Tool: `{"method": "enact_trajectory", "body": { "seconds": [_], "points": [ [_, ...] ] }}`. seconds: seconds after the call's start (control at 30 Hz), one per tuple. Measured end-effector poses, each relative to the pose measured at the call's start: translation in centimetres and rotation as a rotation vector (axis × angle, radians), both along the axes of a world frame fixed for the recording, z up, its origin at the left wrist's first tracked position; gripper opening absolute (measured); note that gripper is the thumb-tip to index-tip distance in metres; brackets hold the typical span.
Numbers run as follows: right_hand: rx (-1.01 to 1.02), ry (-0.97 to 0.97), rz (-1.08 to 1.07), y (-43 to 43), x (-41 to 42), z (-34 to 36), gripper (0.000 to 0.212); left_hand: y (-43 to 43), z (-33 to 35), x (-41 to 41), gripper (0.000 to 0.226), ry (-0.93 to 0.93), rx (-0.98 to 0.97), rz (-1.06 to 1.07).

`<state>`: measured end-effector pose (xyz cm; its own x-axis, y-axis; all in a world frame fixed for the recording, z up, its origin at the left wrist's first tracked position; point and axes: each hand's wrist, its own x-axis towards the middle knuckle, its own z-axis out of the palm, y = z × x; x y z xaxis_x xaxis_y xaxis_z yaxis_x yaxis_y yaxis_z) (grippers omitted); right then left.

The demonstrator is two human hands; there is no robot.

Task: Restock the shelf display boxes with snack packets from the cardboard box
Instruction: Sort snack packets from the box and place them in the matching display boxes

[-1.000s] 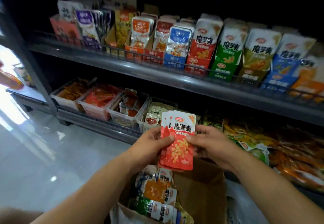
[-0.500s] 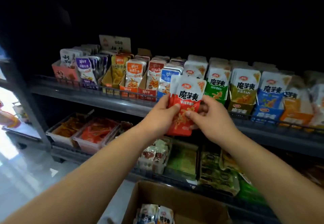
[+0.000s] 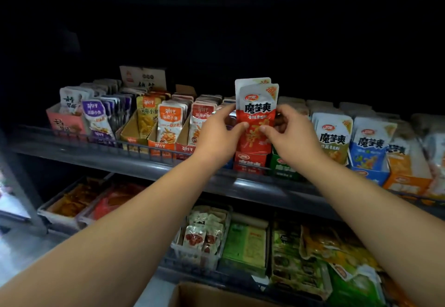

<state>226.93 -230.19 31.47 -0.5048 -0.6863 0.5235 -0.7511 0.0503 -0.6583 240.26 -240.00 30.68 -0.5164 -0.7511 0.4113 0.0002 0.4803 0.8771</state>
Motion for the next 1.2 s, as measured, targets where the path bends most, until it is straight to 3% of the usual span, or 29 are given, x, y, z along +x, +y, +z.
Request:
{"method": "enact_trajectory", "body": {
  "seconds": [0.5,0.83,1.1,1.2],
  "points": [
    [-0.072,0.039,-0.063,-0.5,0.4,-1.7,0.045,-0.1,-1.1,-0.2,0.032,-0.001,-0.094,0.029],
    [-0.037,0.111,-0.038,-0.8,0.4,-2.4,0.038,-1.0,-1.3,-1.1,0.058,-0.268,-0.281,0.024],
    [0.005,0.136,-0.043,-0.9,0.2,-2.5,0.074,-0.8,-1.4,-1.2,0.061,-0.235,-0.344,0.055],
    [0.008,0.181,-0.056,-1.1,0.4,-2.7,0.073,-0.7,-1.5,-1.1,0.059,-0.242,-0.357,0.073]
  ]
}}
